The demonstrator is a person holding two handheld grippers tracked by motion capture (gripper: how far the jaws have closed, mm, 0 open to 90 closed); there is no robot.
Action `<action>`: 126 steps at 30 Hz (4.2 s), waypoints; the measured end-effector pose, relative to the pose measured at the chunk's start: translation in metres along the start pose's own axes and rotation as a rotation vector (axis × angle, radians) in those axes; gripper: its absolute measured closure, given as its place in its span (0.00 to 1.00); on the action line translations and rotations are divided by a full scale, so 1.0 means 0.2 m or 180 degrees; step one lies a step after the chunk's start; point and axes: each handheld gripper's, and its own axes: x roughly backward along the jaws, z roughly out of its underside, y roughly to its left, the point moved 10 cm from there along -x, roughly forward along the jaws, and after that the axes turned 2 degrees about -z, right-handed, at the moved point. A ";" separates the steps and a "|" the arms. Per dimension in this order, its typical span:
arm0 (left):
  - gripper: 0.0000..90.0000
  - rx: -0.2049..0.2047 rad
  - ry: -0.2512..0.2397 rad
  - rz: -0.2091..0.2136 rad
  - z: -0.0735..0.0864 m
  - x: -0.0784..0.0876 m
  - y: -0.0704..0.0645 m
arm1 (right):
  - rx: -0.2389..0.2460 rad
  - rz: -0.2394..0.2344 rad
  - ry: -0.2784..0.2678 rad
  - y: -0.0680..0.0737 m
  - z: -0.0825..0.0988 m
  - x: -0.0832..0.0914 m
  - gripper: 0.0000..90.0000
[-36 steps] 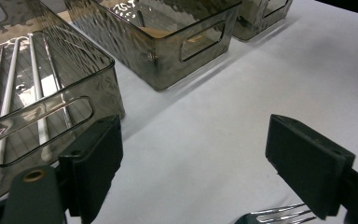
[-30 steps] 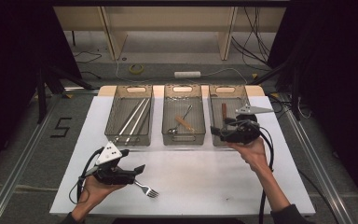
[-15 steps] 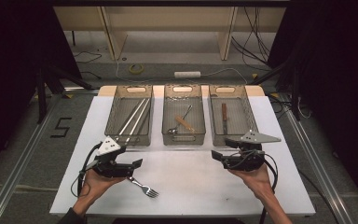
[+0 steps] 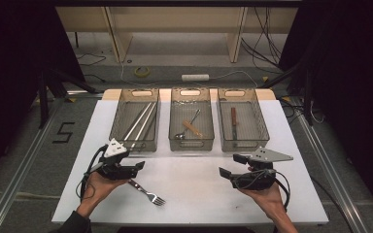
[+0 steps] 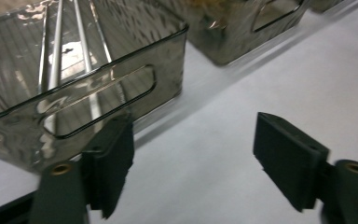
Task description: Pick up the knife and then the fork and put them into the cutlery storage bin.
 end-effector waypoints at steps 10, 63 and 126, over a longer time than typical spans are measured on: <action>0.84 -0.0024 0.0422 -0.0045 0.08 -0.03 0.05 | 0.0034 -0.0037 0.0070 0.04 0.03 0.00 0.29; 0.99 -0.0107 0.1522 -0.0027 0.37 0.07 0.03 | 0.0015 -0.0094 0.0102 0.06 0.05 0.02 0.30; 0.76 -0.1124 0.2048 0.0582 0.48 0.18 -0.14 | 0.0062 -0.0129 0.0176 0.07 0.07 0.01 0.31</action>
